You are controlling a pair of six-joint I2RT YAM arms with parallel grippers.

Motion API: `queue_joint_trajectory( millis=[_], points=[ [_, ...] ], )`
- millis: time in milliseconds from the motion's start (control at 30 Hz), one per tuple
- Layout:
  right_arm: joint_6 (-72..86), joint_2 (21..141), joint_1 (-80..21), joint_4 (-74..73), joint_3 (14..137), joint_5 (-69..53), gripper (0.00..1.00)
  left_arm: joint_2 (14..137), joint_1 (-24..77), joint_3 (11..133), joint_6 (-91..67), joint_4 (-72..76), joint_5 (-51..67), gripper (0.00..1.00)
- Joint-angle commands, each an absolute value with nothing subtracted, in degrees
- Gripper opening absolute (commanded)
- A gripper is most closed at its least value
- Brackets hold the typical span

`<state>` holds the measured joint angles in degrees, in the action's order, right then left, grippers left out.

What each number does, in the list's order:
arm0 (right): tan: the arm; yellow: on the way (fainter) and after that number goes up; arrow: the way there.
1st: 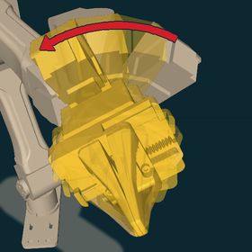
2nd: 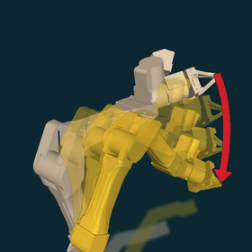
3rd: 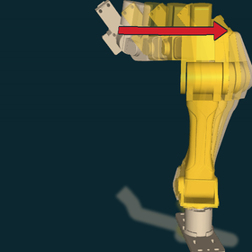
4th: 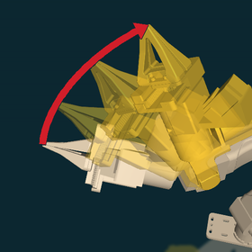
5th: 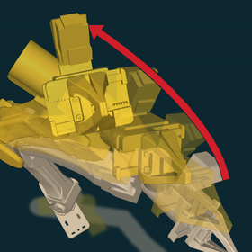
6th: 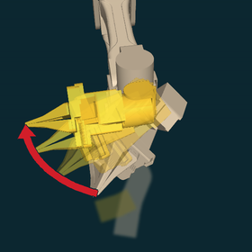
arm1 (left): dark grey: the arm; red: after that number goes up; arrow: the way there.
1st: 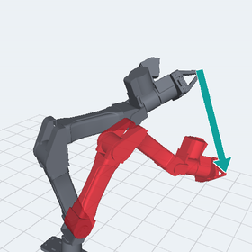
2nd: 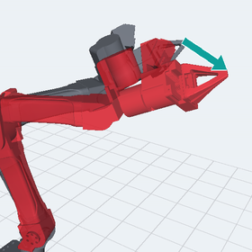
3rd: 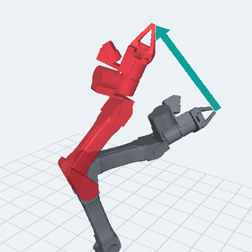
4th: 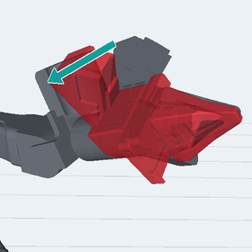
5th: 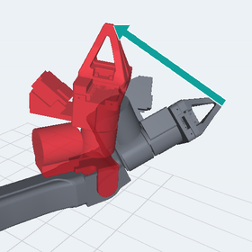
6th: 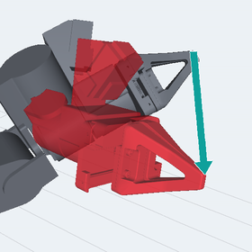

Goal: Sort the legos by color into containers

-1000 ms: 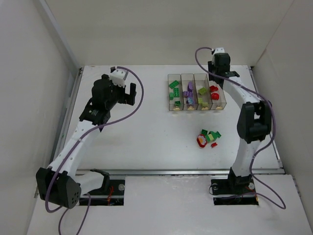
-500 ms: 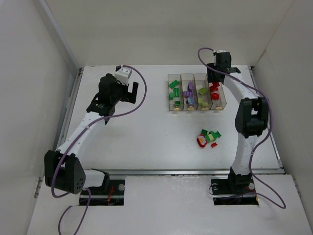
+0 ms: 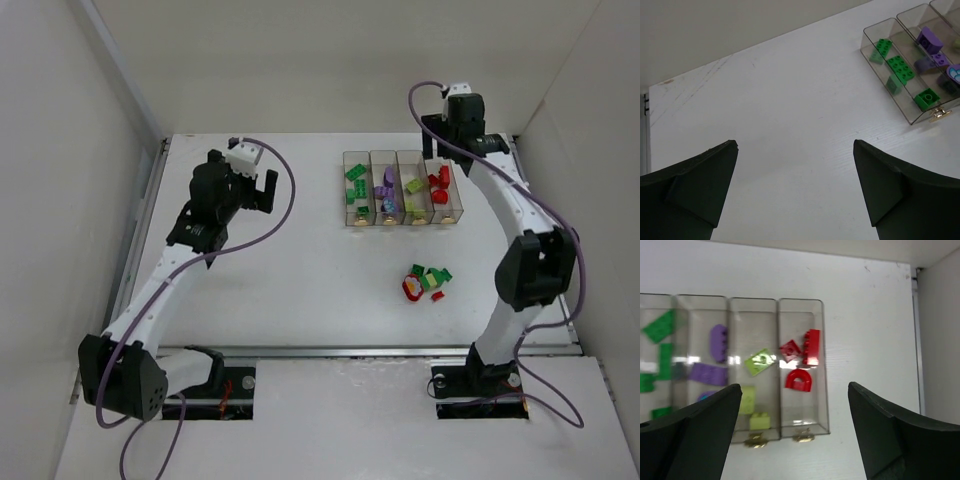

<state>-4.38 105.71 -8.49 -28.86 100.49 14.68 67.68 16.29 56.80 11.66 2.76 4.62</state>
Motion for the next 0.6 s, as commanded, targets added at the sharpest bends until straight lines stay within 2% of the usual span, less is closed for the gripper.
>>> queue_joint_trajectory(
  millis=[0, 67, 167, 200, 367, 567],
  points=[
    [-1.9, 97.6, -14.1, -34.6, 98.7, 17.2, 0.93, 63.2, 16.0, 55.6, 11.8, 5.1, 3.4, 1.00],
    [4.8, 96.8, -14.1, -40.5, 97.1, 11.7, 0.93, 60.2, 16.0, 52.5, 10.3, 6.1, 3.4, 1.00],
    [14.1, 91.9, -14.1, -43.0, 86.1, 1.5, 0.93, 55.5, 16.0, 46.9, 8.4, 9.3, 5.3, 1.00],
    [16.7, 89.8, -14.1, -41.9, 77.6, 0.6, 0.93, 54.3, 16.0, 45.6, 7.9, 9.9, 6.1, 1.00],
    [31.1, 73.3, -12.7, -35.5, 58.5, 3.2, 0.94, 48.3, 16.0, 39.8, 6.2, 10.6, 11.4, 1.00],
    [40.4, 69.7, -10.8, -35.7, 51.0, 7.9, 0.89, 45.2, 16.0, 36.7, 2.1, 12.5, 14.1, 1.00]
  ],
)
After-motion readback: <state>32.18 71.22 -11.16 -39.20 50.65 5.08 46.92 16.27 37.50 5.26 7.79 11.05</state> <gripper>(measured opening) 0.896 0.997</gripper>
